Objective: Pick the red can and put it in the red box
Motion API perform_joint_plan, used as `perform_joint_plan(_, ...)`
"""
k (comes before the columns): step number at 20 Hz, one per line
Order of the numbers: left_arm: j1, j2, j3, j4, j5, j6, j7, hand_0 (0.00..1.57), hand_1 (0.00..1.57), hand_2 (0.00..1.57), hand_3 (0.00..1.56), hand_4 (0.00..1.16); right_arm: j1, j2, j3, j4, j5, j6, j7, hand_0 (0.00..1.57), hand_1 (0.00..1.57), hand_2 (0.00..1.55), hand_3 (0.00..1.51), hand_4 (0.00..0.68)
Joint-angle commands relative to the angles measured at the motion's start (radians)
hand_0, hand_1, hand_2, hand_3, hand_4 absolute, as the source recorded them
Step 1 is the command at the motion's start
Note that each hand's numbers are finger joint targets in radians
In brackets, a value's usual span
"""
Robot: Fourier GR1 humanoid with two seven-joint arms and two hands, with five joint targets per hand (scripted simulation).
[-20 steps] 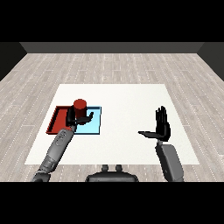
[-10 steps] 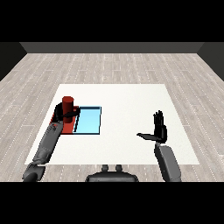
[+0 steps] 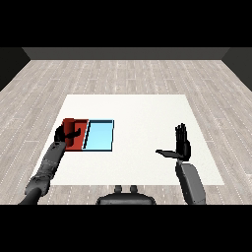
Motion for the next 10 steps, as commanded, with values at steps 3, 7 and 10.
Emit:
perform_joint_plan(3, -0.100, 0.019, -0.006, 0.256, -0.063, 0.006, 0.054, 0.53, 0.53, 0.62, 0.00, 0.66, -0.029, 0.028, 0.005, 0.008, 0.027, -0.026, -0.031, 0.00, 0.00, 0.00, 0.00, 0.000)
perform_joint_plan(7, -0.095, 0.000, 0.047, 0.315, -0.022, 0.012, 0.042, 0.76, 0.76, 0.76, 0.00, 0.67, -0.002, 0.015, -0.001, -0.011, 0.019, 0.006, -0.059, 0.00, 0.00, 0.00, 0.00, 0.000)
perform_joint_plan(10, -0.113, 0.020, 0.035, 0.336, -0.034, -0.103, 0.028, 0.71, 0.71, 0.70, 0.00, 0.51, -0.002, 0.037, 0.018, -0.041, 0.022, -0.003, -0.045, 0.00, 0.00, 0.00, 0.00, 0.000)
